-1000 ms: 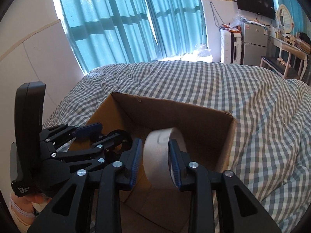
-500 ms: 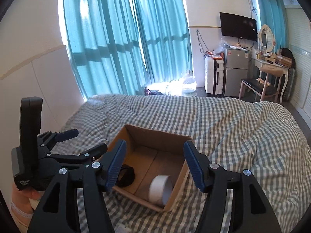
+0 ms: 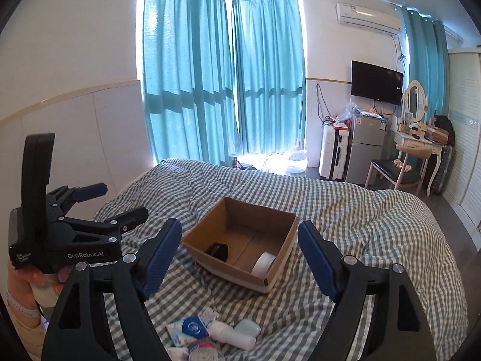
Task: Organize objects
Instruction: 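Grasp the clear swab tub with the right tool while the left tool grasps the white plush toy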
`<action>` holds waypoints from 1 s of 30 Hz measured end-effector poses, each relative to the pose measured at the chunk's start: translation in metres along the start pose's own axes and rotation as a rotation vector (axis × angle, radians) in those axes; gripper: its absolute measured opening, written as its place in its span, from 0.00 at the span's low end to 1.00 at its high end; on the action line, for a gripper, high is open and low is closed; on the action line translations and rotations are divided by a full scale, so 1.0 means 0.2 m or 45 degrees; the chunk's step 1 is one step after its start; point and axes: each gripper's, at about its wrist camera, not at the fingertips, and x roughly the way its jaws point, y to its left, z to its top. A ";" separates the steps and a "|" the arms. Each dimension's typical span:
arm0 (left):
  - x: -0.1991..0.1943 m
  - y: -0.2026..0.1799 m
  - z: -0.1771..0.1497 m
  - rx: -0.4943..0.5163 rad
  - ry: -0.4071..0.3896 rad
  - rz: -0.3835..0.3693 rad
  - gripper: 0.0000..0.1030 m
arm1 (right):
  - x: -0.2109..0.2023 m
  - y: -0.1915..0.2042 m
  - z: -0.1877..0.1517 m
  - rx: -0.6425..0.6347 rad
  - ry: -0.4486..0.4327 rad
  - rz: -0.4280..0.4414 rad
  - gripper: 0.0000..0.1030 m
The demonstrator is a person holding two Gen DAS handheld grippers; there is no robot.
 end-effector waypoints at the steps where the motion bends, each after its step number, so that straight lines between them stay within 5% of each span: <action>1: -0.01 -0.02 -0.03 0.015 0.003 0.005 1.00 | -0.01 0.01 -0.03 0.006 0.008 0.011 0.77; 11: 0.03 -0.07 -0.35 0.022 0.125 0.047 1.00 | -0.01 0.06 -0.37 -0.004 0.111 -0.015 0.77; 22: 0.19 -0.08 -0.85 -0.034 0.334 0.114 1.00 | 0.24 0.11 -0.86 0.033 0.356 0.043 0.77; 30: 0.23 -0.01 -0.95 -0.092 0.403 0.158 1.00 | 0.46 0.14 -1.04 0.047 0.508 0.087 0.77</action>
